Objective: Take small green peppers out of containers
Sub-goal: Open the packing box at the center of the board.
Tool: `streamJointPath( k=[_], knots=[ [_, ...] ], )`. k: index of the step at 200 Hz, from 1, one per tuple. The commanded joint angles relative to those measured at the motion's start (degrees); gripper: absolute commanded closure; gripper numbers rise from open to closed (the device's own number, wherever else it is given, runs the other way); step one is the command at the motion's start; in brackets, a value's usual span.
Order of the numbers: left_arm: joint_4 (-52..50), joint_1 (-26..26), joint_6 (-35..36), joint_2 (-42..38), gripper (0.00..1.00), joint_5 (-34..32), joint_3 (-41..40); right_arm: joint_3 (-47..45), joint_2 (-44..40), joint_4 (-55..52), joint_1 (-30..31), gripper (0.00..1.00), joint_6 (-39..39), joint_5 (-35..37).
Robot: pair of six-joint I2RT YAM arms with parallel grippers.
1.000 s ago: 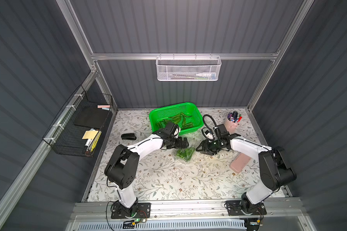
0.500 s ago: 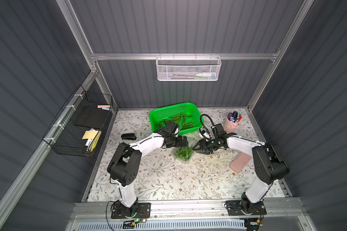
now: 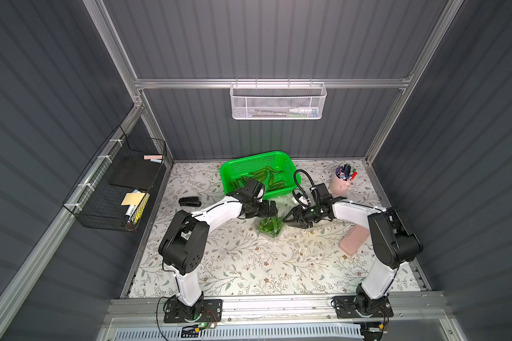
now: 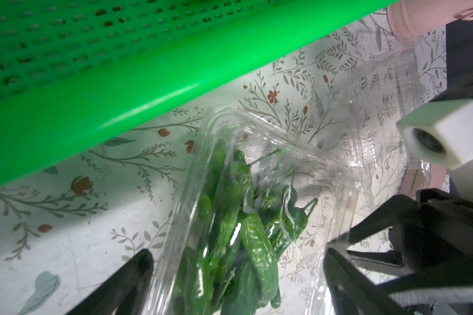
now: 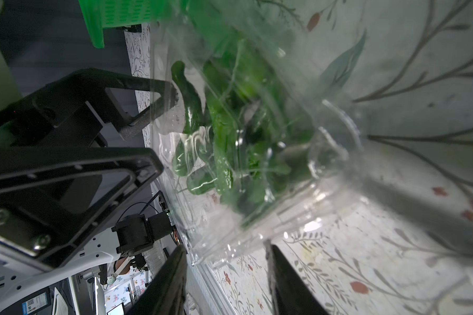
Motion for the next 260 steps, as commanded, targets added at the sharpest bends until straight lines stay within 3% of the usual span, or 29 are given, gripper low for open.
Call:
streamJointPath(
  k=[1, 115, 183, 260],
  knots=[
    [0.08, -0.2, -0.23, 1.45, 0.01, 0.69, 1.71, 0.69, 0.44, 1.77, 0.39, 0.51, 0.66, -1.26],
    [0.43, -0.2, 0.59, 2.0, 0.01, 2.38, 1.41, -0.1, -0.11, 5.52, 1.28, 0.5, 1.26, -6.47],
    [3.16, -0.2, 1.63, 1.91, 0.01, 7.24, 0.89, 0.43, 2.68, 9.44, 1.83, 0.49, 2.85, -6.55],
    [2.82, -0.2, 2.33, 2.67, 0.01, 8.71, 0.62, 1.65, 5.02, 10.18, 2.68, 0.45, 3.32, -1.95]
  ],
)
